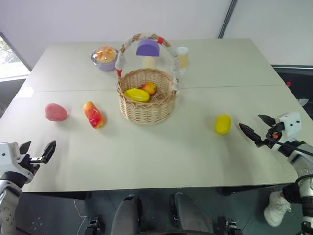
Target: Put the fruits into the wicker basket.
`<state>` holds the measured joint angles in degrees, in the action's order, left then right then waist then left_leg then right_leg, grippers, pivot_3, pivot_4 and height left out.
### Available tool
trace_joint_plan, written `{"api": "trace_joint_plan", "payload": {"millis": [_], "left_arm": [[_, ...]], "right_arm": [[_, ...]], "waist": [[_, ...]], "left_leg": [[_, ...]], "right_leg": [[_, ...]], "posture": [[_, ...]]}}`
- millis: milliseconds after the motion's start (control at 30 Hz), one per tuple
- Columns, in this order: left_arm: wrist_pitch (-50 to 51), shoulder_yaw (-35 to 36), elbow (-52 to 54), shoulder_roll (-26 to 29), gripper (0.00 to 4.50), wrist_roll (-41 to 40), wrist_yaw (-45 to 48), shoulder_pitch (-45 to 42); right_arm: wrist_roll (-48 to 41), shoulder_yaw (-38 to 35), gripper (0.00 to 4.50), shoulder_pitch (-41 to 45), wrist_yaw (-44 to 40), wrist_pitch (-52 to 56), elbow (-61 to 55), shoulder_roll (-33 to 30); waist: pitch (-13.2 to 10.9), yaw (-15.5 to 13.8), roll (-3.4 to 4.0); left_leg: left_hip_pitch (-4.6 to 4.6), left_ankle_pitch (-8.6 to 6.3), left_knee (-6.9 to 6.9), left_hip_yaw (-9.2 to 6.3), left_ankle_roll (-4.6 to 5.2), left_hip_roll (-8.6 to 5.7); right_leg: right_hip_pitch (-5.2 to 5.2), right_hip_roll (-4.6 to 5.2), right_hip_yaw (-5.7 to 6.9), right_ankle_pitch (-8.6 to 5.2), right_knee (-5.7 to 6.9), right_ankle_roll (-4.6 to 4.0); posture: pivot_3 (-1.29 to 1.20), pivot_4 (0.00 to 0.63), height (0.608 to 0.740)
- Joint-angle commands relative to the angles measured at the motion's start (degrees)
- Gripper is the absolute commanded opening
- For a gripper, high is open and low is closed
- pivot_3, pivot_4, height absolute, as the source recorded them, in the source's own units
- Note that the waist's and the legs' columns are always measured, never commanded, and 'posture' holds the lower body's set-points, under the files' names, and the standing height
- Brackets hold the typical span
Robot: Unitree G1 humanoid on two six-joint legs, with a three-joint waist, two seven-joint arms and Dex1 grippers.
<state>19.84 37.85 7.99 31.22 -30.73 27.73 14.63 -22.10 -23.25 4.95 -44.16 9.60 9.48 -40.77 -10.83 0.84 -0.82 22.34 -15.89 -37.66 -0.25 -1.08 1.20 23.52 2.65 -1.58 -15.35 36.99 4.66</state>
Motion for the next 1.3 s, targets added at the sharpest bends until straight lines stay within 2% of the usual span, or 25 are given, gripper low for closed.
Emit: {"api": "trace_joint_plan", "payload": {"millis": [33,433,600,833,1000,1167,1300], "left_arm": [[0.11,0.89,1.65,0.95,4.5,-0.39,0.07,-0.36],[4.54,-1.81,6.29,3.16,4.5,-0.65,-1.44,-5.36],[10.19,-5.71,9.66,5.63,4.5,-1.67,-1.66,-10.91],[20.93,-14.93,11.21,7.83,4.5,3.28,-10.01,-22.39],[22.48,-15.74,10.12,8.75,4.5,6.04,-12.39,-26.1],[24.38,-12.3,2.46,11.19,4.5,9.4,-15.82,-29.35],[24.91,-13.38,-4.53,12.02,4.5,10.37,-15.25,-33.29]], "right_arm": [[-0.52,-0.83,4.46,0.16,0.35,-1.04,-2.04,0.18],[-2.23,-0.43,4.46,4.11,0.57,0.75,-7.18,-0.46],[-5.26,0.59,4.46,5.16,-1.89,5.52,-15.79,-2.5],[-14.01,7.57,4.46,6.38,-5.69,16.83,-34.11,-5.23],[-15.08,15.99,4.46,13.39,-3.34,19.07,-39.22,-0.39],[-14.01,21.95,4.46,18.31,-1.62,19.23,-39.89,4.85],[-12.65,25.84,4.46,21.04,-0.91,18.53,-38.79,8.68]], "waist": [[0.0,-0.01,0.0],[0.0,0.02,0.0],[0.0,-0.14,0.0],[0.0,0.12,0.0],[-0.03,0.3,-0.05],[-0.04,-0.04,-0.07],[-0.05,-0.23,-0.1]], "left_leg": [[0.0,0.0,0.0,0.0,0.0,0.0],[-0.01,0.0,-0.08,-0.01,0.0,0.01],[0.0,0.0,-0.08,-0.05,-0.01,-0.02],[0.01,0.0,-0.11,-0.12,0.0,-0.02],[0.01,0.0,-0.12,-0.11,0.0,0.01],[0.03,0.0,-0.12,-0.17,-0.01,0.02],[0.06,0.0,-0.12,-0.16,-0.01,-0.05]], "right_leg": [[0.0,0.0,0.0,0.0,0.0,0.0],[-0.01,-0.03,0.0,0.01,0.08,0.02],[-0.03,-0.02,0.01,0.1,0.1,0.17],[-0.05,-0.06,0.04,0.12,0.1,0.22],[-0.01,-0.11,0.04,0.12,0.13,0.22],[0.01,-0.15,0.1,0.11,0.15,0.21],[0.02,-0.03,0.11,0.12,0.14,0.21]], "posture": [[0.0,0.15,0.74],[0.0,0.15,0.74],[0.0,0.15,0.74],[0.0,0.15,0.74],[0.0,0.15,0.74],[0.0,0.15,0.74],[0.0,0.15,0.74]]}}
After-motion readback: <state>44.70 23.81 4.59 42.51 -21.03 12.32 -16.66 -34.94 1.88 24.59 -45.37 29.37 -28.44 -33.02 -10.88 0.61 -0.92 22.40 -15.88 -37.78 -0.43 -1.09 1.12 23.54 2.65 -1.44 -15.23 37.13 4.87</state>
